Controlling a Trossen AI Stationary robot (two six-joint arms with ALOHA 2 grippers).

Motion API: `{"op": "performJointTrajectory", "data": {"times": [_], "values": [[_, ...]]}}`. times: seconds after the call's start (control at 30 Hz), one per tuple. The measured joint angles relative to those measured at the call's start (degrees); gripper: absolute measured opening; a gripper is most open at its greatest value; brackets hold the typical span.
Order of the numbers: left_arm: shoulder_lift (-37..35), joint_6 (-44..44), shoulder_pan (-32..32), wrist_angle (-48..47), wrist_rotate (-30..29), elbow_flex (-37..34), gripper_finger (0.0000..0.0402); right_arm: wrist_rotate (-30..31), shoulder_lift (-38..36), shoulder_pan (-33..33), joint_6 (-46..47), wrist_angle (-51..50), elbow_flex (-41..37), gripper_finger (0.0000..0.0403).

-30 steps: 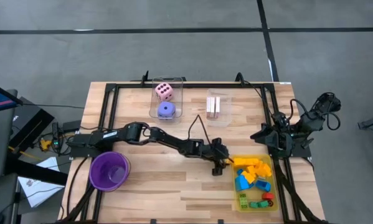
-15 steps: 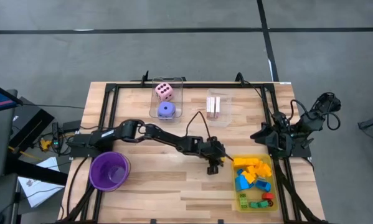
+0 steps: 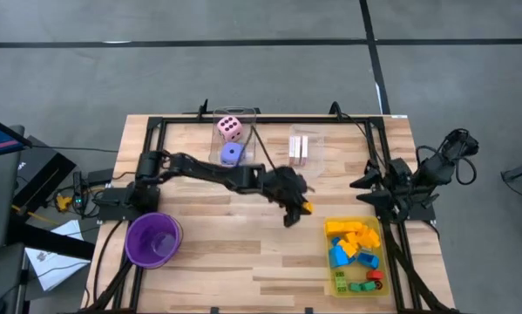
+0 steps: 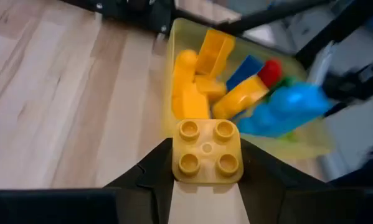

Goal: Pick & Place Toys
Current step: Put the yellow game piece into the bin

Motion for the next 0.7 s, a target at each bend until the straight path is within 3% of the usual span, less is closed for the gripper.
{"op": "performJointTrajectory", "data": {"times": [0.17, 0.3, 0.47, 0.57, 0.7], "values": [[-4.4, -8.8, 3.0, 1.5, 7.3, -0.1, 0.0135, 2.2, 4.7, 0.0, -12.6, 6.2, 0.3, 0.0194], [-6.8, -18.5, 4.6, 8.4, 13.6, -0.1, 0.0136, 5.2, 9.4, -0.1, -17.7, 6.9, 3.6, 0.0194], [-10.1, -24.0, 4.8, 16.0, 15.2, 0.0, 0.0136, 11.8, 16.2, -0.1, -23.9, 6.8, 10.0, 0.0195], [-11.1, -25.2, 4.8, 15.5, 15.2, 0.0, 0.0136, 13.3, 19.3, -0.2, -24.4, 3.4, 15.5, 0.0202], [-11.8, -28.2, 4.8, 16.7, 15.2, -0.1, 0.0136, 13.2, 23.8, -1.0, -20.4, -9.7, 25.7, 0.0220]]}}
